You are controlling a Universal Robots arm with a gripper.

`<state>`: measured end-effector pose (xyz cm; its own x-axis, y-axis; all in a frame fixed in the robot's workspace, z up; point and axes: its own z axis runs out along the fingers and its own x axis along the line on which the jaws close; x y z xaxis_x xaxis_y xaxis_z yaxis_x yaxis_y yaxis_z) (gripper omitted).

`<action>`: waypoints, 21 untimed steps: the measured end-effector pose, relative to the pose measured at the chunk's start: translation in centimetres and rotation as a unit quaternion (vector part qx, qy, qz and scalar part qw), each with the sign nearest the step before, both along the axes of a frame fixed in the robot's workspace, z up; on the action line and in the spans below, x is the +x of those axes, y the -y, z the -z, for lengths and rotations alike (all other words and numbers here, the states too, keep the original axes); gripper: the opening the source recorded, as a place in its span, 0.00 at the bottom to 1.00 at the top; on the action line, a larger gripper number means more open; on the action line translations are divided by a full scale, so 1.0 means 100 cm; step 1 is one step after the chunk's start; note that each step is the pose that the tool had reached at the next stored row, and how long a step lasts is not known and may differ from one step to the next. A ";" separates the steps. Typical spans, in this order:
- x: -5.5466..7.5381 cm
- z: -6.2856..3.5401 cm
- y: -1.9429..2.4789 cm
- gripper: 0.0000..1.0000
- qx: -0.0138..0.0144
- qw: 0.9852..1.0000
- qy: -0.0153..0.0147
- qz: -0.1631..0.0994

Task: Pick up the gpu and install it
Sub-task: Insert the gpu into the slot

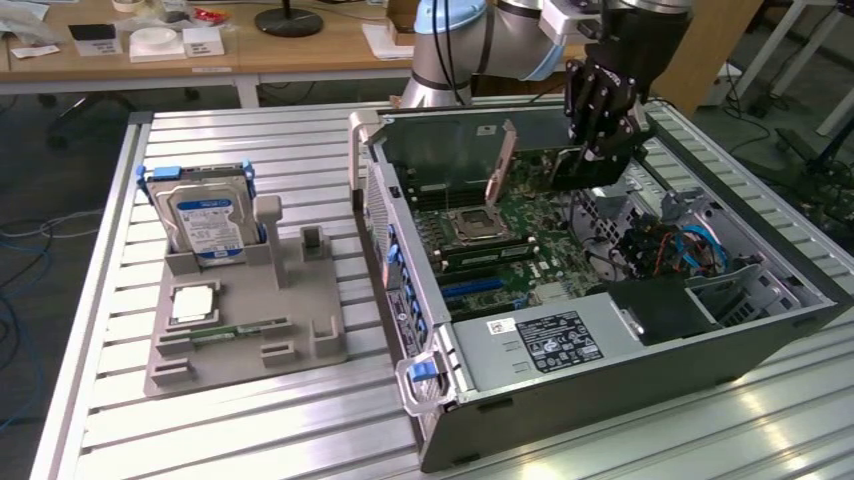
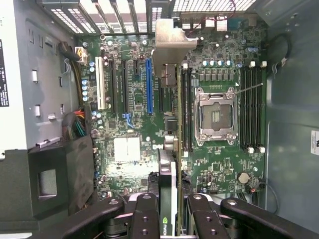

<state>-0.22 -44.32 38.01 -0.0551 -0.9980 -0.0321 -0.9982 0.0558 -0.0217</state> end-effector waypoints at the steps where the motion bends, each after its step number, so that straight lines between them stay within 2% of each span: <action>1: 0.000 0.0010 0.0000 0.27 0.000 1.000 0.000 0.000; 8: 0.000 0.0061 0.0000 0.27 0.000 1.000 0.000 0.000; 16: -0.001 0.0068 0.0000 0.27 0.000 1.000 0.000 0.000; 21: -0.001 0.0067 0.0027 0.27 0.000 1.000 0.000 0.000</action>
<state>-0.28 -44.59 37.34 -0.0551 -0.9980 -0.0322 -0.9982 0.0558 -0.0217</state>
